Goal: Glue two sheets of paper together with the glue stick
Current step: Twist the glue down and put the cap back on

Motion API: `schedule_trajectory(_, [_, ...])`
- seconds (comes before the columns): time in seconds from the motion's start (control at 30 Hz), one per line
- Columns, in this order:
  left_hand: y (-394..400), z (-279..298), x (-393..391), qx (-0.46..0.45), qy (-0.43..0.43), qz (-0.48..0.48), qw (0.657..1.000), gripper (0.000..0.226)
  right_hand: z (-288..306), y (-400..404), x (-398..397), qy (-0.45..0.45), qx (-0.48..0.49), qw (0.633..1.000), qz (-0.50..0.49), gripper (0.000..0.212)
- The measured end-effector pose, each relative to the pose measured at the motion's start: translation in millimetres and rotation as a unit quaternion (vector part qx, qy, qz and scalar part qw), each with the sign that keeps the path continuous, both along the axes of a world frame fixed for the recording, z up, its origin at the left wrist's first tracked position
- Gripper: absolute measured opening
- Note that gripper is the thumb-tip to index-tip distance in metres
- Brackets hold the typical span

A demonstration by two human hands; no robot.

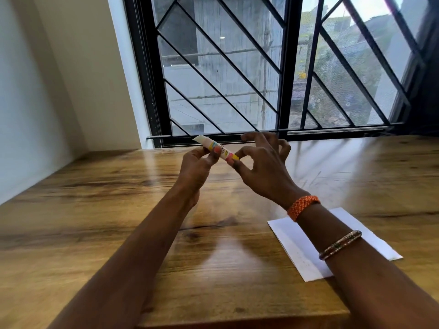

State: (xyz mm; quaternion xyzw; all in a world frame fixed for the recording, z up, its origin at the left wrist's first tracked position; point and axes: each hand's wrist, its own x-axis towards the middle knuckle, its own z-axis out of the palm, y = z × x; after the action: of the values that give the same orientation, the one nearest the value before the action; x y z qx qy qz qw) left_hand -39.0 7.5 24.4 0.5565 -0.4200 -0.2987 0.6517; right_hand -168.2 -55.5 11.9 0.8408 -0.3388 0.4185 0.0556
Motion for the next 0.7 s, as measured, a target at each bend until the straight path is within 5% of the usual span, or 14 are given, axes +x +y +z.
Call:
schedule_trajectory(0.17, [-3, -6, -3, -0.022, -0.068, 0.052, 0.996, 0.057, 3, 8, 0, 0.044, -0.093, 0.991, -0.08, 0.03])
schedule_trajectory(0.27, [-6, -8, -7, -0.039, -0.11, 0.094, 0.989, 0.035, 2, 17, 7, 0.073, -0.156, 0.973, -0.15, 0.042])
schedule_trajectory(0.37, [-6, -7, -11, -0.068, -0.144, 0.107, 0.981, 0.013, -2, 18, 8, 0.059, -0.133, 0.971, -0.19, 0.042])
schedule_trajectory(0.7, [-12, -17, -4, -0.063, -0.211, 0.085, 0.972, 0.021, -13, 16, 6, 0.051, -0.025, 0.991, -0.12, 0.026])
